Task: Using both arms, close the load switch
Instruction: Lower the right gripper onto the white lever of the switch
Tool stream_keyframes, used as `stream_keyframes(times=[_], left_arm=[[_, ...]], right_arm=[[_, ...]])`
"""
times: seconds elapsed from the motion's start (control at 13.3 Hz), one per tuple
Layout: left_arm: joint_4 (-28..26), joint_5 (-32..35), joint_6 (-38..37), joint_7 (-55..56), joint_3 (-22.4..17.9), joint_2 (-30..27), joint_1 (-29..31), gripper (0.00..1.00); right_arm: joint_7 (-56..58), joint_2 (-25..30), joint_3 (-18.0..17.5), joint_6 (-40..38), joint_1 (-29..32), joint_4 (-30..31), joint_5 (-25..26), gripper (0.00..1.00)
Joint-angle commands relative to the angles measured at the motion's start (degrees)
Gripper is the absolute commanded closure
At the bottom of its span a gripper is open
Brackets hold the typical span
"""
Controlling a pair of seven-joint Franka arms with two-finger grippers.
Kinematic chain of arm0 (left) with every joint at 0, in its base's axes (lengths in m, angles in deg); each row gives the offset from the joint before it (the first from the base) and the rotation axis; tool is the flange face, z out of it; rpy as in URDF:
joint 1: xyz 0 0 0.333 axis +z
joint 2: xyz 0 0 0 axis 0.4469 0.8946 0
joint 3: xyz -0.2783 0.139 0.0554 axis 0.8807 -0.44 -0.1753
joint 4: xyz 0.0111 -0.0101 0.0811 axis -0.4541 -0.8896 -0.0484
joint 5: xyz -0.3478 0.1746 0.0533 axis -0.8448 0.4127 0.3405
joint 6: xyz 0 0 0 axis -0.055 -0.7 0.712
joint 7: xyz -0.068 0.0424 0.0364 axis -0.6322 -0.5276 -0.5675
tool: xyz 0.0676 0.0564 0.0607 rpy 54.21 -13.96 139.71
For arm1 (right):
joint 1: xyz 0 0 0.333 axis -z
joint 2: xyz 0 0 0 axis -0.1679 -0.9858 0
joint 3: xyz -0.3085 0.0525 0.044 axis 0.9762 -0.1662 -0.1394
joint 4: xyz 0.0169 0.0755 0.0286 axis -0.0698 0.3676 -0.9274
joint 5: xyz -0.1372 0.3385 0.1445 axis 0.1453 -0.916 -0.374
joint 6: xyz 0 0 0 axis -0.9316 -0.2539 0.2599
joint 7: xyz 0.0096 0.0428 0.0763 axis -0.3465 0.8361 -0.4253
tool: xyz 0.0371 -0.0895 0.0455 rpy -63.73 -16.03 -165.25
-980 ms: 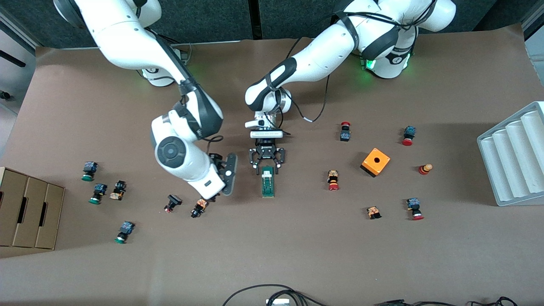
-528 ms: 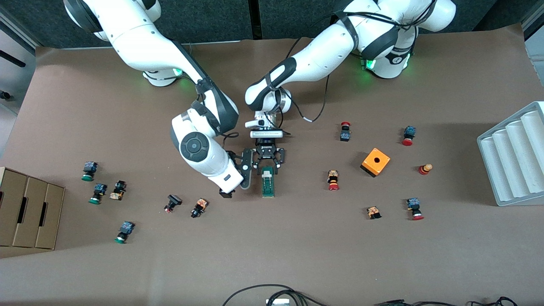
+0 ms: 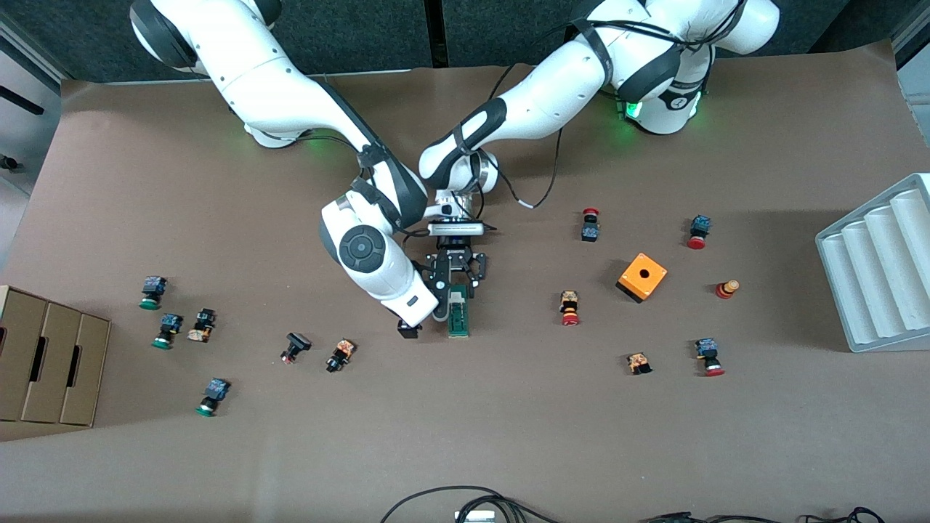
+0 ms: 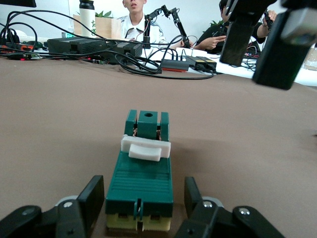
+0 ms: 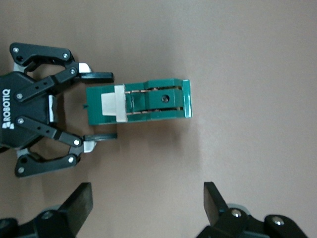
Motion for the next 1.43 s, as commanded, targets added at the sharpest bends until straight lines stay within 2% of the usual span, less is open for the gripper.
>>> stream_keyframes(times=[0.0, 0.45, 1.36], left_arm=[[0.86, 0.74, -0.17, 0.55, -0.53, 0.9, -1.06, 0.27], [0.86, 0.65, -0.17, -0.15, -0.53, 0.82, -1.06, 0.27], [0.68, 0.65, -0.17, -0.15, -0.53, 0.91, -1.23, 0.26]], right_arm=[[-0.21, -2.47, 0.72, 0.75, -1.63, -2.94, -0.45, 0.0], [-5.39, -3.35, 0.89, 2.41, -5.14, -2.86, -0.27, 0.0], [-6.62, -6.43, 2.47, 7.78, -7.78, -2.94, -0.71, 0.0]])
